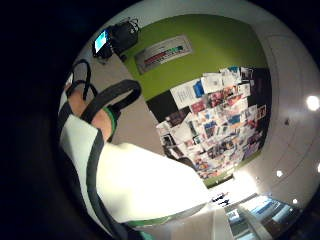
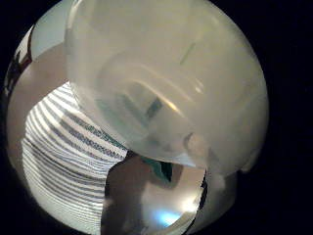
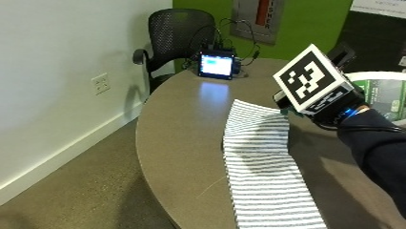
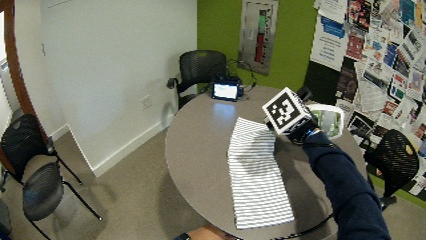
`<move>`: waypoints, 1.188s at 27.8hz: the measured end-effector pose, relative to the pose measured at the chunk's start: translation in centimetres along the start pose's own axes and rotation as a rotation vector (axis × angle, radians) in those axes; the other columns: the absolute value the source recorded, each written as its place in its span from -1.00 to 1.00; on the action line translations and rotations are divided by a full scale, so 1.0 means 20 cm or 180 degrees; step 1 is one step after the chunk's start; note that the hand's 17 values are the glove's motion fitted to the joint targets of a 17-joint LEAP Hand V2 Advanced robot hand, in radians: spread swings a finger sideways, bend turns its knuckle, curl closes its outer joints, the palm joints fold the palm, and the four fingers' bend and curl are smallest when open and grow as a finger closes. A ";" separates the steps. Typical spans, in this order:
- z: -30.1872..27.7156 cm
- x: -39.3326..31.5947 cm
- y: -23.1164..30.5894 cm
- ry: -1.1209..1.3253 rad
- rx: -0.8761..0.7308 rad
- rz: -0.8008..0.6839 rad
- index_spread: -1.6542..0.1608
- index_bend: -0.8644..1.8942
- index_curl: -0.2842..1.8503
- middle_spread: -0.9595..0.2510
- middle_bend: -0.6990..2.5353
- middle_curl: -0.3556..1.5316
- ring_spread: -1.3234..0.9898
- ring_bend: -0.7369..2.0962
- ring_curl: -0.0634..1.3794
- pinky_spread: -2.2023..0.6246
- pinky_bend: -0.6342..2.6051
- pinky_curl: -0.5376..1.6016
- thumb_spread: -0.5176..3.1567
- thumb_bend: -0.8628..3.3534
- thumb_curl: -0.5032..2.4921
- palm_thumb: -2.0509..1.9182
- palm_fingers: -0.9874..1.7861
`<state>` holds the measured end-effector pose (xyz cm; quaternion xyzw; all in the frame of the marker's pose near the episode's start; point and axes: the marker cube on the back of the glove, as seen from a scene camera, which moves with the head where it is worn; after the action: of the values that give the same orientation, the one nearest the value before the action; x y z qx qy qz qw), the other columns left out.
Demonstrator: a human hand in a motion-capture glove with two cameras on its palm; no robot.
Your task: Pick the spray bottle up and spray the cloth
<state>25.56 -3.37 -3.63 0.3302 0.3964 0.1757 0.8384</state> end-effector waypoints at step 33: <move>-1.03 0.02 0.26 -0.4077 0.0752 0.0362 0.52 -0.27 -0.29 0.31 -0.20 -0.03 -0.05 0.04 -0.25 0.36 -0.25 -0.11 -0.16 -0.60 -0.30 0.51 0.64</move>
<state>9.57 9.23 -9.84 0.4799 -0.1830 -0.0565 0.8562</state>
